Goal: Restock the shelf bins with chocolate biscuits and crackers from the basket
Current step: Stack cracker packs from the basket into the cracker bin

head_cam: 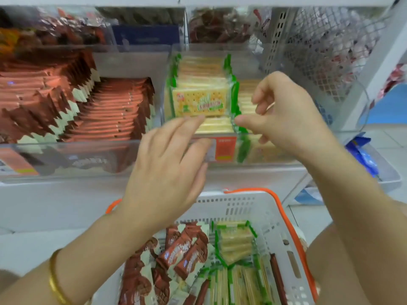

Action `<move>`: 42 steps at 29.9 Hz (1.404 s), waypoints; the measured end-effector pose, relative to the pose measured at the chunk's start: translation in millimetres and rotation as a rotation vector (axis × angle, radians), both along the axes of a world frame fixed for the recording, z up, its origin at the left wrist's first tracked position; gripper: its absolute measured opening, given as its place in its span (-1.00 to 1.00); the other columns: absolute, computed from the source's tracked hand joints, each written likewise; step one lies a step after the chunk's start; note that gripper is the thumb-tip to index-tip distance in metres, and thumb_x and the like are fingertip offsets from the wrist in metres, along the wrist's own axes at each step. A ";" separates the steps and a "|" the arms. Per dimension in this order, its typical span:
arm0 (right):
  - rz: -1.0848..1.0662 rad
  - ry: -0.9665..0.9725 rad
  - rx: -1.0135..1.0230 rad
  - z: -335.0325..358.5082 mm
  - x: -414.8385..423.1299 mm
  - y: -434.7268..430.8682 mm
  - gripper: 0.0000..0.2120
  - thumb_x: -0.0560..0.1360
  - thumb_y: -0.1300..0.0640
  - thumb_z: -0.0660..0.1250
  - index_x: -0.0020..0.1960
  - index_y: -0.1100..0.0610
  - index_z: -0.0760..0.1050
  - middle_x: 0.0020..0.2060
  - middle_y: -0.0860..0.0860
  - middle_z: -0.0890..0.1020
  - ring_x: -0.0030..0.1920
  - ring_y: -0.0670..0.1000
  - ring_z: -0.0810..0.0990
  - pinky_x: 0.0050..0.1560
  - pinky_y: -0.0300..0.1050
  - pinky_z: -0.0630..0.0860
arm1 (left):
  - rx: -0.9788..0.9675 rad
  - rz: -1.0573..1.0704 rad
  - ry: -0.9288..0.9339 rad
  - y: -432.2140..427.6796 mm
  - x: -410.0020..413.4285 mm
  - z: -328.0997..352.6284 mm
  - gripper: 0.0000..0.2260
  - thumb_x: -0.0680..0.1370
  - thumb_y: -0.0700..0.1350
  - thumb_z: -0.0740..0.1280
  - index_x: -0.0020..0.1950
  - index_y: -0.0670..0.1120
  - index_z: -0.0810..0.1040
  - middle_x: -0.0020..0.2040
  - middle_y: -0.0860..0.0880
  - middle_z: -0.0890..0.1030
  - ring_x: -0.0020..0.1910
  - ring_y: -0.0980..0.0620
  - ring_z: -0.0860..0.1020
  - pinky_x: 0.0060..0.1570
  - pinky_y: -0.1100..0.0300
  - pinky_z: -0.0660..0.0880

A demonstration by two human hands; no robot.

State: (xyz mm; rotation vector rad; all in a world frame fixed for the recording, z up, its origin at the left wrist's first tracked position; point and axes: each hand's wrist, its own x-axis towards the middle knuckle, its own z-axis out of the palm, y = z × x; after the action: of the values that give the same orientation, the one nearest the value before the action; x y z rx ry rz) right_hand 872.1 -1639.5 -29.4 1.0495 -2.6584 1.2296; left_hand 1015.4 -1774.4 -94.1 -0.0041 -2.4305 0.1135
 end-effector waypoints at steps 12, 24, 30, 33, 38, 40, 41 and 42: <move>0.416 -0.146 1.225 -273.2 0.8 23.6 -0.76 0.54 0.24 0.25 0.20 0.20 0.42 0.15 0.14 0.54 0.09 0.11 0.54 0.03 -0.06 0.48 | -0.050 -0.185 -0.778 15.4 32.7 -109.6 -0.75 0.23 -0.06 0.55 -0.15 -0.06 0.66 0.06 -0.11 0.63 0.01 -0.10 0.60 -0.20 0.06 0.60; 0.406 0.108 1.344 -348.9 -1.3 32.1 -0.59 0.47 0.33 0.28 0.30 0.19 0.34 0.19 0.16 0.42 0.18 0.17 0.47 0.14 0.04 0.47 | -0.024 -0.173 -0.823 9.5 27.5 -119.2 -0.77 0.28 -0.07 0.43 -0.11 -0.10 0.65 0.01 -0.11 0.62 -0.01 -0.11 0.59 -0.23 0.01 0.60; 0.406 0.105 1.347 -328.6 5.0 19.7 -0.72 0.50 0.32 0.26 0.19 0.15 0.47 0.10 0.07 0.55 0.14 0.10 0.53 0.07 0.00 0.48 | 0.013 -0.085 -0.943 9.7 20.0 -115.9 -0.74 0.51 -0.06 0.30 0.16 -0.10 0.55 0.27 -0.11 0.47 0.23 -0.10 0.44 0.11 -0.02 0.49; 0.294 -0.199 1.175 -299.5 14.6 6.6 -0.92 0.53 0.17 0.26 -0.10 0.15 0.49 -0.16 0.02 0.57 -0.11 0.02 0.57 -0.13 -0.17 0.50 | 0.041 0.026 -1.089 11.6 12.0 -110.5 -0.67 0.61 0.01 0.15 0.34 -0.07 0.36 0.33 -0.06 0.35 0.28 -0.04 0.34 0.25 0.04 0.37; 0.100 -1.304 0.546 -228.6 30.0 -11.4 -0.96 0.51 0.25 0.25 -0.12 0.21 0.45 -0.26 0.11 0.58 -0.30 0.02 0.56 -0.24 -0.12 0.56 | 0.472 0.138 -1.271 22.8 8.6 -99.0 -0.33 0.47 0.19 0.36 0.41 -0.13 0.20 0.32 -0.09 0.34 0.29 -0.06 0.34 0.24 -0.01 0.40; 0.112 -1.507 0.426 -202.9 33.0 -10.5 -0.91 0.49 0.26 0.23 -0.20 0.18 0.42 -0.40 0.06 0.59 -0.35 0.00 0.57 -0.26 -0.15 0.55 | 0.532 0.149 -1.248 27.2 10.0 -93.5 -0.25 0.41 0.20 0.42 0.40 -0.13 0.17 0.32 -0.09 0.34 0.27 -0.05 0.36 0.22 0.01 0.41; 0.126 -1.562 0.389 -190.7 35.0 -9.1 -0.88 0.48 0.25 0.22 -0.23 0.17 0.41 -0.44 0.05 0.58 -0.35 -0.01 0.56 -0.31 -0.19 0.54 | 0.546 0.153 -1.212 28.5 10.7 -90.6 -0.26 0.39 0.20 0.44 0.38 -0.12 0.19 0.29 -0.07 0.36 0.23 -0.03 0.38 0.19 0.02 0.44; 0.136 -1.594 0.350 -180.8 36.3 -7.1 -0.88 0.48 0.23 0.23 -0.24 0.16 0.42 -0.43 0.05 0.58 -0.32 0.00 0.57 -0.35 -0.21 0.54 | 0.553 0.151 -1.161 29.0 11.3 -87.7 -0.29 0.39 0.19 0.45 0.34 -0.11 0.22 0.24 -0.06 0.39 0.17 -0.02 0.42 0.14 0.04 0.46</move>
State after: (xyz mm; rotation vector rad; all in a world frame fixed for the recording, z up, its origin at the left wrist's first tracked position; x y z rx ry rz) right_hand 908.3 -1646.6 -210.2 0.0213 -3.9723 2.3586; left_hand 1026.7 -1745.4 -181.8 0.4838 -3.5133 -0.6792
